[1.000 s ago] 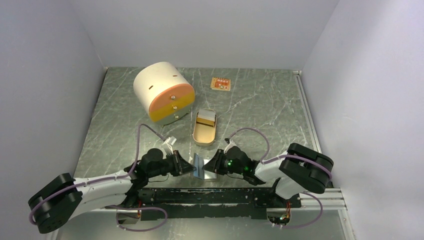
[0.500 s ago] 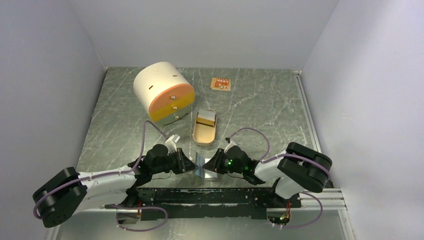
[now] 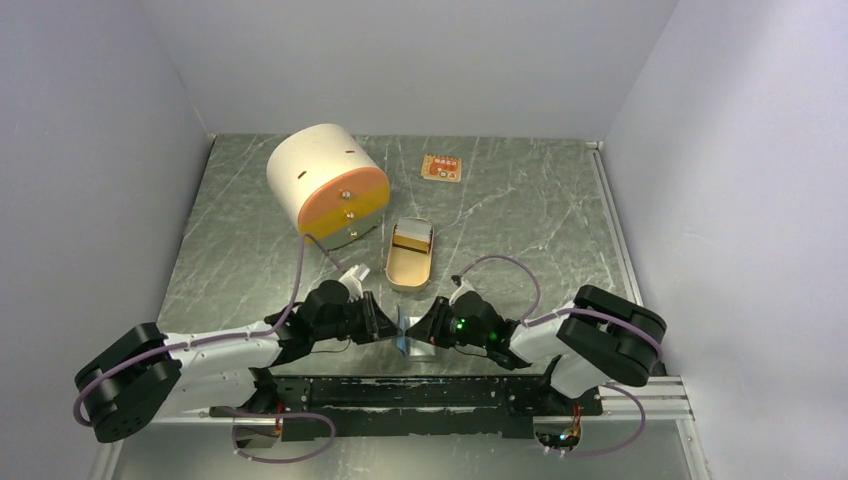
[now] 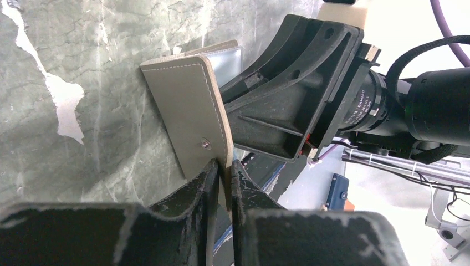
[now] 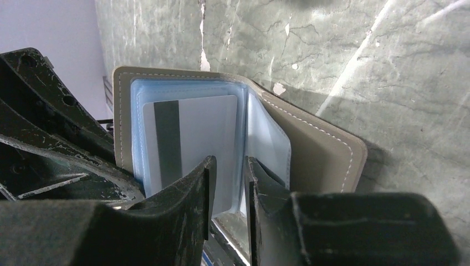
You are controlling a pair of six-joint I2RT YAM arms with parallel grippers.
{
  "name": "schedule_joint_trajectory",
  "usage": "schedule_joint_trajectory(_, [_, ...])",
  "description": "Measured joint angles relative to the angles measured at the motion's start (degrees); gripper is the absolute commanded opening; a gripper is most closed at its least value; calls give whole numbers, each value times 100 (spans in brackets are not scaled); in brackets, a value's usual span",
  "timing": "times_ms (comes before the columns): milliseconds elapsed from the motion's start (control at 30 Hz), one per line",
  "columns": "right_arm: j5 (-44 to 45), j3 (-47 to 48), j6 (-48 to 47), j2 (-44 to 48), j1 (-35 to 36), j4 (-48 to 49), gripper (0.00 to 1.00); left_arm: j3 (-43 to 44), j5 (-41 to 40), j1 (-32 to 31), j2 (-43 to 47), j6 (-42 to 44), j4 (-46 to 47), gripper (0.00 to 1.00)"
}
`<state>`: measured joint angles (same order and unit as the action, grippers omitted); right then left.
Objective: Put the credit cards into the card holder
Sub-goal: Turn over the card slot in the card holder.
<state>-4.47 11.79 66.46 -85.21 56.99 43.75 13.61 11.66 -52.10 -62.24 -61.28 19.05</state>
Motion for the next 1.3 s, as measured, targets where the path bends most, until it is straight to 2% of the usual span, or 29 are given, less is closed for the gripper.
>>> schedule_joint_trajectory(167, [70,9,-94,203,0,-264,38,219,-87,-70,-136,7,-227,9])
schedule_joint_trajectory(467, [328,2,-227,732,0,-848,43,756,-306,-254,-586,92,-651,9])
schedule_joint_trajectory(700, [542,-74,-267,1250,2,-1309,44,1001,-376,-326,-885,111,-750,9])
schedule_joint_trajectory(1100, [1250,-13,-446,2815,13,-2645,44,909,-610,-348,-654,13,-920,9])
schedule_joint_trajectory(1300, [1408,273,-625,3108,24,-3165,44,909,-632,-350,-647,13,-944,9])
